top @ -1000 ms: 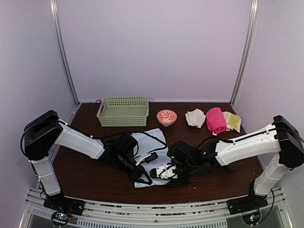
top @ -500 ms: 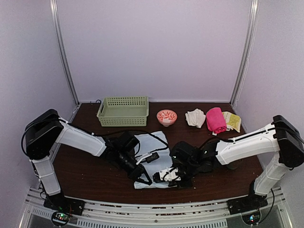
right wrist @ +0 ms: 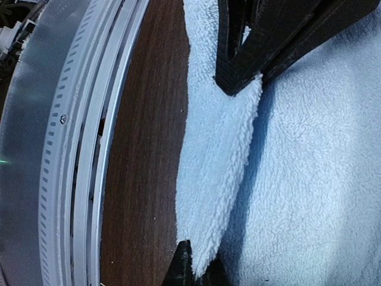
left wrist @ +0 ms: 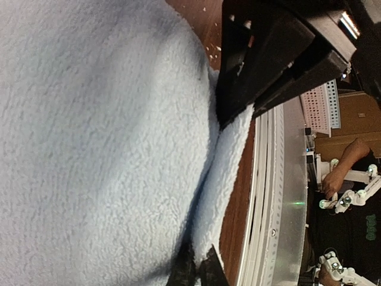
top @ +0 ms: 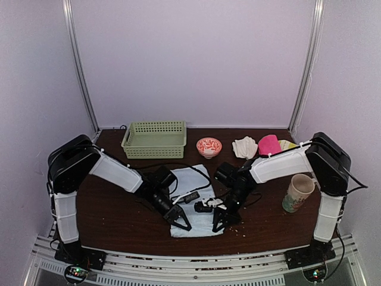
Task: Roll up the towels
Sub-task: Roll the towel at the center of the board.
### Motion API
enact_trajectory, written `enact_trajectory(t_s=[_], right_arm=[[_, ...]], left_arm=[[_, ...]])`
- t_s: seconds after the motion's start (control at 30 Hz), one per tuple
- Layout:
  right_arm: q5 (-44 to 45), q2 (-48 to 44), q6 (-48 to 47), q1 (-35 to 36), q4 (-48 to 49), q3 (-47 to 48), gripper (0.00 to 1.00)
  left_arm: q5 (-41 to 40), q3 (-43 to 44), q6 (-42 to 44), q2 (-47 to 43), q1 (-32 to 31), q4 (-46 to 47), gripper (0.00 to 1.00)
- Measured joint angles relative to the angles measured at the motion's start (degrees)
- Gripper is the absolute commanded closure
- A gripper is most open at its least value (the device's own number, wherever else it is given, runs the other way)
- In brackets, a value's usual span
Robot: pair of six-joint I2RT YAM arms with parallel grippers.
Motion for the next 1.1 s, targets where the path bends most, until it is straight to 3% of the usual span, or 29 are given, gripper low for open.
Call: enact_trajectory(t_s=[0.1,0.33,0.47,0.57,0.67,0.77,0.93,1.1], right_arm=[[-4.63,4.31,-1.27,-1.90,-3.96,3.45,1.00],[-15.93,14.53,-2.10,-6.47,-15.17,10.86,1.00],[-18.95,17.92,-1.05,-7.61,-20.04,13.27,1.00],[-19.23,19.15,0.92,-7.87,-22.58,14.27,1.00],[-19.23,20.24,2.10,-7.96,-25.20,15.37,1.00],[-19.04,20.98,3.63,-7.96,-26.77,16.46,1.00],[-18.03,21.03,7.06,-7.93,-27.15,17.16,1.00],[-18.03,21.09,8.48,-7.96,-27.17,17.18,1.00]], left_arm=[[0.87,0.02,-0.50,0.59,0.98,0.33,0.99],[0.44,-1.86,-1.51,0.15,1.70,1.60,0.82],[-2.80,-6.95,-2.97,-5.92,2.67,2.38,0.74],[-8.41,-10.56,-3.41,-12.74,2.78,2.54,0.65],[-17.55,-14.71,-1.86,-24.94,1.18,3.32,0.59],[-28.50,-14.99,2.75,-34.05,-4.98,4.92,0.57],[-43.76,-9.55,10.49,-30.84,-15.96,3.06,0.51],[-54.23,-5.38,16.55,-22.84,-21.75,0.35,0.58]])
